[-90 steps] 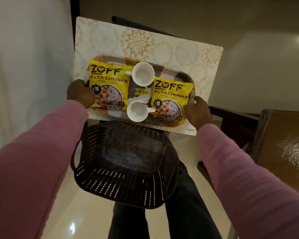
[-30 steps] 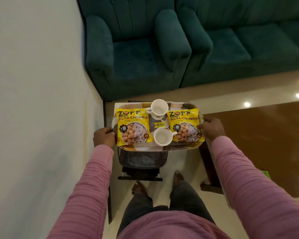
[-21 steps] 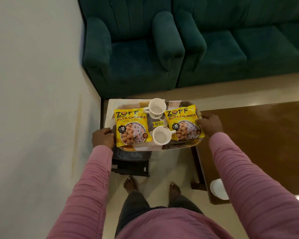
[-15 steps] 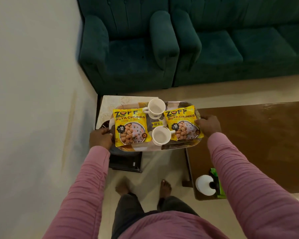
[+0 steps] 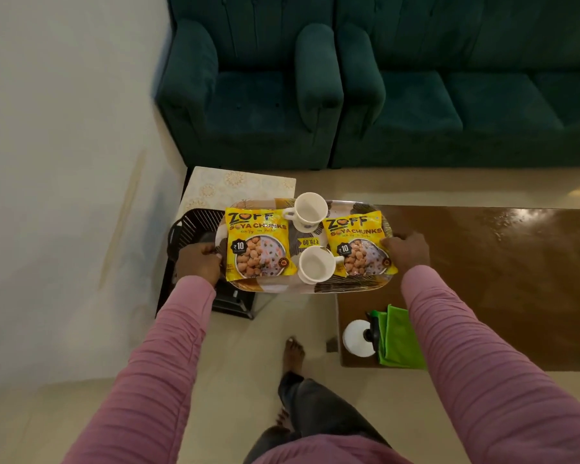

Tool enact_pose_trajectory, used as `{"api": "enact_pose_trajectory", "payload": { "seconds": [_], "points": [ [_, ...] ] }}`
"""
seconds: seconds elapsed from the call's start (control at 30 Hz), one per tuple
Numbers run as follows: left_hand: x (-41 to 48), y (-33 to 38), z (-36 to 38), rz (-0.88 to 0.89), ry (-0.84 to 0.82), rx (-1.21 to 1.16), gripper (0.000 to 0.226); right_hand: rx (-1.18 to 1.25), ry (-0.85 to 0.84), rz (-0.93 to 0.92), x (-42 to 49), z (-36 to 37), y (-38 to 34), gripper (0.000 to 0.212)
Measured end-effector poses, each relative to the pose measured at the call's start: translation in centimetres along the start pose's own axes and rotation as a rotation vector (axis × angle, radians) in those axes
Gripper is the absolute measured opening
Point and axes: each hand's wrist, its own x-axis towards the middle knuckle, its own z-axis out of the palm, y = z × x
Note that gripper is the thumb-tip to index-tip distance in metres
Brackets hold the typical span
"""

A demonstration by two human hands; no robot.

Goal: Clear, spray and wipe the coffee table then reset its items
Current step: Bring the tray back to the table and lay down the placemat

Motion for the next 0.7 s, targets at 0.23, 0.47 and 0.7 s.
{"api": "enact_pose_trajectory", "payload": {
  "seconds": [0.23, 0.47, 0.7],
  "points": [
    [-4.1, -1.7, 3.2, -0.027, -0.039, -0.048, 0.016, -0.032, -0.006, -0.024, -0.8, -5.1, 3.1, 0.019],
    [-6.3, -0.3, 8.6, 0.034, -0.043, -0.01, 0.022, -0.031, 0.0, -0.026, 1.9, -9.9, 6.0, 0.026],
    [-7.0, 2.4, 18.1, -0.015, -0.058, -0.017, 0.019, -0.079, -0.007, -0.026, 9.2, -15.3, 9.2, 0.019]
  ]
}}
